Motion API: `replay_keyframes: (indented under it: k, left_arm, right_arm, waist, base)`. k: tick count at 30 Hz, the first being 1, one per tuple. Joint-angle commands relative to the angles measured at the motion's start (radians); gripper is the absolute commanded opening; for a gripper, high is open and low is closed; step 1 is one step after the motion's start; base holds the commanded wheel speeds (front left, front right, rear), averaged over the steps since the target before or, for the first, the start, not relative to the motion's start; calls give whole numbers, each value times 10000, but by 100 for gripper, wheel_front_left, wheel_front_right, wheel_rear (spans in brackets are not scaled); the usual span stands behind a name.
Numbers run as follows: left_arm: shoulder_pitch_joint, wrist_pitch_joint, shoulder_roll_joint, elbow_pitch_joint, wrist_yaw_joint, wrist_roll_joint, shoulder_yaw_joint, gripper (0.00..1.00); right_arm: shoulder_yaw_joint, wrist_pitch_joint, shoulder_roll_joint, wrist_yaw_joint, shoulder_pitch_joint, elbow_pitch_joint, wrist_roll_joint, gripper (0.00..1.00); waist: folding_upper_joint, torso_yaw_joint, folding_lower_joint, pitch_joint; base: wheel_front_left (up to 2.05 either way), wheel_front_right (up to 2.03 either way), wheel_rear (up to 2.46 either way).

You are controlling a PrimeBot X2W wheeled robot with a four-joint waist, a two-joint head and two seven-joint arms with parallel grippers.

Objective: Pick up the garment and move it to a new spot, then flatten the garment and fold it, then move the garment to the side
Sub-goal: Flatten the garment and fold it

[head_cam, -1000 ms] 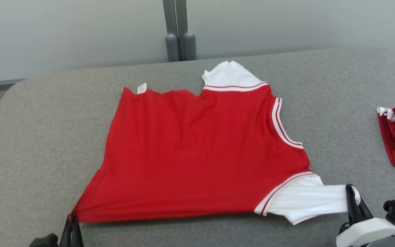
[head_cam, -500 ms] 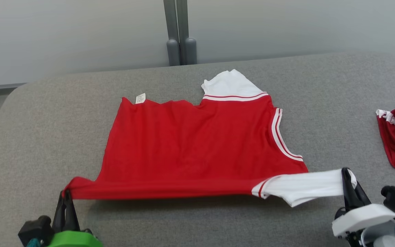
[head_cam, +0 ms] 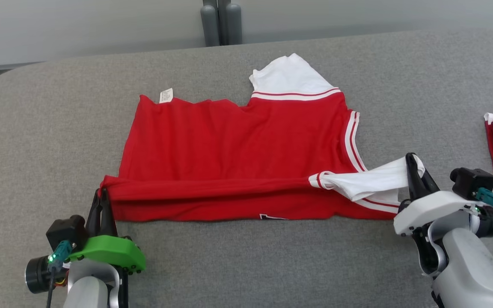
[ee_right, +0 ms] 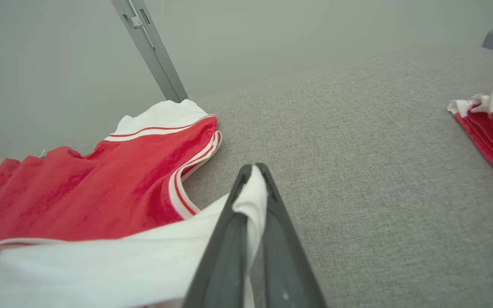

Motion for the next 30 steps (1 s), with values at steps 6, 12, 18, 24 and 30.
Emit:
replay_keyframes:
  k: [6,12,18,24,30]
  left_arm:
    - [-748,2,79,640,195,-99,-114,0]
    - [-1094,2,79,668,231,-234,-138,100]
    - [-721,2,74,191,437,-352,-196,100]
    - [89,2,74,-305,576,-456,-372,100]
    - [721,2,74,-288,605,-524,-495,100]
  right_arm:
    - [-51,-29,30,-21,-842,803,-314,0]
    - [-350,-29,247,-19,-1329,825,-331,100]
    - [-1040,-28,425,-18,-1026,-20,-727,100]
    - [-930,-29,395,-16,126,-1004,-946,100]
    - [-167,-29,132,-16,1555,-1688,-993,100]
  waist:
    - [0,111,1,661]
    - [0,128,1,899]
    - [0,147,1,987]
    - [0,217,1,845]
    - [0,153,1,672]
  base:
    - [0,0,0]
    - [0,0,0]
    - [0,0,0]
    - [0,0,0]
    - [0,0,0]
